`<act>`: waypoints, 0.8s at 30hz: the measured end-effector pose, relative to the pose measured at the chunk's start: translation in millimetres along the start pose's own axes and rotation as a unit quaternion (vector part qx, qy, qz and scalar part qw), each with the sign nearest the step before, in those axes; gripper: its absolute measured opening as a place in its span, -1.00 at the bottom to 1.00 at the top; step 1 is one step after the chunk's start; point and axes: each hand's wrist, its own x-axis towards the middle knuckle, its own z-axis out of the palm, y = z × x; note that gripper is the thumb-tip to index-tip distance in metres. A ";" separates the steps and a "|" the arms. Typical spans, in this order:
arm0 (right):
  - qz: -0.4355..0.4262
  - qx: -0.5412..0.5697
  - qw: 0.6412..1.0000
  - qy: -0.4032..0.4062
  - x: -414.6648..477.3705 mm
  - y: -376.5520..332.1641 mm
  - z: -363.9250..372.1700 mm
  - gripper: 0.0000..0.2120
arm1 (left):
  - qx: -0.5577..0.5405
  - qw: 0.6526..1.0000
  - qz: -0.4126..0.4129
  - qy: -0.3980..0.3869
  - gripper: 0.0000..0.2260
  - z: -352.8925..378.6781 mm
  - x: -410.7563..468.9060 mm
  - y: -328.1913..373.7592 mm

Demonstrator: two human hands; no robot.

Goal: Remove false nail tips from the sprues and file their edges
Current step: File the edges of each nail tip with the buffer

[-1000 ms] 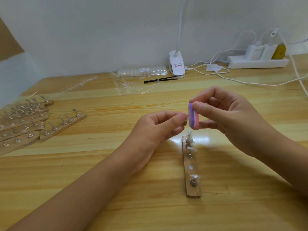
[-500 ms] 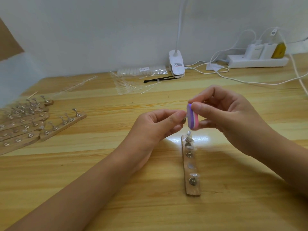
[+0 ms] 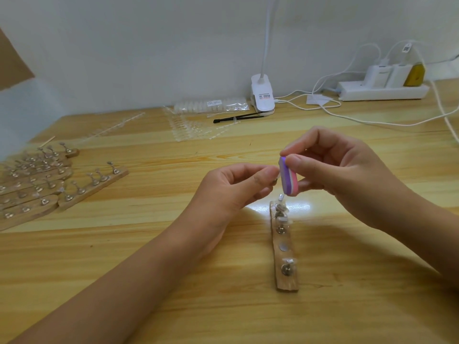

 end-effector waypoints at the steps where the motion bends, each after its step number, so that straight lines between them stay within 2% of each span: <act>1: -0.005 0.000 1.000 0.014 0.3 0.5 -0.1 -0.79 | 0.006 1.000 0.000 -0.001 -0.65 0.1 -0.2 -0.7; 3: -0.012 0.003 0.999 0.038 1.2 1.1 -1.6 -0.79 | 0.016 1.000 0.003 -0.003 -0.69 1.2 -0.5 -1.7; 5: -0.008 0.005 1.000 0.020 0.8 0.1 -2.0 -0.78 | 0.007 1.000 0.004 -0.003 -0.71 1.9 -0.2 -1.8; 7: -0.006 0.000 1.000 -0.001 -0.1 -0.3 -0.7 -0.78 | -0.001 1.000 0.005 0.001 -0.70 0.7 -0.2 -1.4; 11: -0.009 -0.003 0.999 0.034 1.1 2.2 -1.8 -0.78 | 0.026 1.000 0.014 -0.006 -0.70 0.9 -1.6 -0.9; 15: -0.004 -0.005 1.000 -0.008 -0.2 -0.1 -2.6 -0.82 | 0.034 0.999 0.011 -0.003 -0.66 1.1 -1.3 -1.0; 19: -0.010 -0.021 0.999 0.026 0.1 1.5 -1.5 -0.82 | 0.040 0.999 0.021 -0.006 -0.67 3.1 -1.3 -1.2; 24: -0.016 -0.044 0.999 0.004 -1.5 -3.1 1.4 -0.80 | 0.015 1.000 0.023 0.009 -0.62 1.4 0.1 -1.6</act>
